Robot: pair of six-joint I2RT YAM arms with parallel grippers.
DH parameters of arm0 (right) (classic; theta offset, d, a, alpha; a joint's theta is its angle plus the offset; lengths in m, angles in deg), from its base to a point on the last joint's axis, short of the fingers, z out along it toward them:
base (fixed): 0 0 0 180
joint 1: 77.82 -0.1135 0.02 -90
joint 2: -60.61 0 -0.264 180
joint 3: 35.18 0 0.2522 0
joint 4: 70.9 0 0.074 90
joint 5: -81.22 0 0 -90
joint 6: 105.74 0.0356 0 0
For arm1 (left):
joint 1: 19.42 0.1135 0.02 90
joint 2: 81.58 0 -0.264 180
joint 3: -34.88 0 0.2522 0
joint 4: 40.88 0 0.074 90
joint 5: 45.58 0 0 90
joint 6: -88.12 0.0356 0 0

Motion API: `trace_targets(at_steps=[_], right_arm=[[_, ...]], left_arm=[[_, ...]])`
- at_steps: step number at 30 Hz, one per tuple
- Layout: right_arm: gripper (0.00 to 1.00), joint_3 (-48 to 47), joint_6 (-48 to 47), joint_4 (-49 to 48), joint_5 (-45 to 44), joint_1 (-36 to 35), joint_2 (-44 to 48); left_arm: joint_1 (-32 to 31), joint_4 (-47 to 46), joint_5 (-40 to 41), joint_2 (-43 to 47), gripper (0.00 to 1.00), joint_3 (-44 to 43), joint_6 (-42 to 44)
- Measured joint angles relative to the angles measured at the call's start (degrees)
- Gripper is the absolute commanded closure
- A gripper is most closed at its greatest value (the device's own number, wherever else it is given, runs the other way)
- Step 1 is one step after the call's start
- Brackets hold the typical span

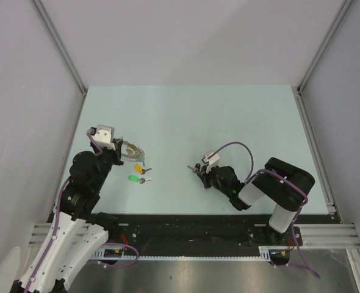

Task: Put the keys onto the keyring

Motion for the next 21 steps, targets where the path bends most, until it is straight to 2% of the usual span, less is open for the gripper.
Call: trace_targets(at_steps=[5, 10, 17, 21], right_arm=[[1.0, -0.11, -1.84, 6.16, 1.09, -0.57, 3.98], [1.0, -2.67, -4.48, 21.29, 2.58, -1.49, 14.16], [1.0, -10.91, -8.07, 42.84, 4.76, -1.53, 28.81], [1.0, -18.86, -9.94, 58.16, 6.67, -1.49, 32.41]], left_arm=[[0.0, -0.04, -0.61, -0.02, 1.0, 0.0, 0.04], [0.0, -0.76, -3.82, -0.09, 0.99, 0.02, 0.61], [-0.24, -2.69, -14.27, -0.81, 0.99, 0.76, 2.73], [-0.44, -3.5, -22.51, -1.84, 1.0, 0.85, 4.07]])
